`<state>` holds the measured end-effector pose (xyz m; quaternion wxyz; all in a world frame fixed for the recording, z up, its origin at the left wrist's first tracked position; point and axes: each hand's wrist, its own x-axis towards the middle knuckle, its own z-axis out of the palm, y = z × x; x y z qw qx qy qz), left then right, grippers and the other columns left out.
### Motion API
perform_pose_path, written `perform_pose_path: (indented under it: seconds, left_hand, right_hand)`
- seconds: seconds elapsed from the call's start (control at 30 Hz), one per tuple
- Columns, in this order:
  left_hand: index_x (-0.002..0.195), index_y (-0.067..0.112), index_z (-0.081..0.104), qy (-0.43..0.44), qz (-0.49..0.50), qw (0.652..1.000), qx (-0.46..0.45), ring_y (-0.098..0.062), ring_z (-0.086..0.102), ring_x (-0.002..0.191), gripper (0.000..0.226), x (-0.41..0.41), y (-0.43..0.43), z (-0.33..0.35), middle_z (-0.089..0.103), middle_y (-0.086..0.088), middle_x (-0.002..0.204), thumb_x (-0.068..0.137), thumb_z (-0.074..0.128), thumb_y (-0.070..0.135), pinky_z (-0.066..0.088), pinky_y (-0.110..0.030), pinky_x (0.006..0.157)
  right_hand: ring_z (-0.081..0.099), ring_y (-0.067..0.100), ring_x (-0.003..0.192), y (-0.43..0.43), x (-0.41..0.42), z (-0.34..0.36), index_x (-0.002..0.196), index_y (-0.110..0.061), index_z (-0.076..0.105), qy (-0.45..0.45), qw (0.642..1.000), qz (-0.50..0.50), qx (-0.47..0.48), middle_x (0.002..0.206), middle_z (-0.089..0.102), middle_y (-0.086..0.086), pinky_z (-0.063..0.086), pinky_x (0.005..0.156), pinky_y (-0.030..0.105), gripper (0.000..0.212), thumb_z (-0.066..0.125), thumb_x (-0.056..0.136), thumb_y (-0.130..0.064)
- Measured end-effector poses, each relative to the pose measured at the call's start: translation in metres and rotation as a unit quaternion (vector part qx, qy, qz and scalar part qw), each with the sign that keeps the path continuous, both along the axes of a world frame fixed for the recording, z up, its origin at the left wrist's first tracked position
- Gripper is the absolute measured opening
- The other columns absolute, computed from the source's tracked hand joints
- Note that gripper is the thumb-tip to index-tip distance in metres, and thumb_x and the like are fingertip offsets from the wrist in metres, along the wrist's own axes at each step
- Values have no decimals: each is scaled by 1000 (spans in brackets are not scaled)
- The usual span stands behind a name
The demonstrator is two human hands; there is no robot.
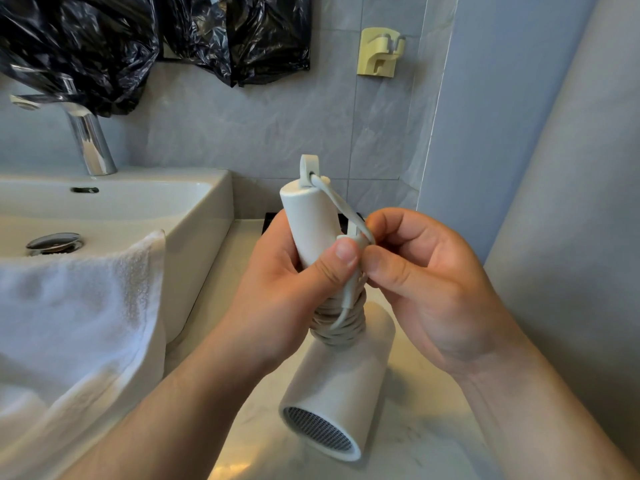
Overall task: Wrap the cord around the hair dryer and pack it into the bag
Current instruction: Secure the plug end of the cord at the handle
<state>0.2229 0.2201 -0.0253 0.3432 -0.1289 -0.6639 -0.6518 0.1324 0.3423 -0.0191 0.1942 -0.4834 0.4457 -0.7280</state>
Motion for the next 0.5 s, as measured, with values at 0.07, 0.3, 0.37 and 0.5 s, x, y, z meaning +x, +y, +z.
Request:
perform_pose_path:
  seconds: [0.07, 0.3, 0.37, 0.5]
  left_hand:
    - [105, 2, 54, 1, 7, 1000, -3, -10, 63, 72, 43, -1, 0, -1, 65, 0, 81, 77, 62, 34, 49, -20, 62]
    - [102, 5, 54, -4, 7, 1000, -2, -11, 60, 70, 39, -3, 1, -2, 61, -1, 78, 77, 63, 34, 49, -22, 60]
    - [99, 8, 55, -8, 13, 1000, 4, -12, 60, 69, 37, -5, 3, -3, 61, 0, 76, 75, 65, 35, 49, -23, 59]
    - [97, 5, 57, -15, 26, 999, 14, -23, 59, 71, 41, -8, 5, -3, 59, -10, 78, 73, 66, 37, 49, -36, 62]
  right_hand:
    - [56, 16, 74, -1, -1, 0, 85, -17, 68, -15, 1000, 17, -4, 80, 63, 4, 48, 70, 25, 28, 83, 63, -27]
    - [57, 20, 75, 0, -1, 3, 86, -9, 65, -75, 995, 61, 6, 79, 61, 8, 49, 73, 26, 33, 83, 62, -23]
    - [56, 19, 72, 2, 0, 5, 84, -7, 62, -92, 994, 55, 9, 77, 59, 9, 49, 70, 24, 32, 80, 60, -18]
    - [52, 19, 67, 4, 5, 8, 78, -7, 59, -108, 994, 29, 15, 72, 55, 9, 46, 66, 24, 25, 72, 57, -14]
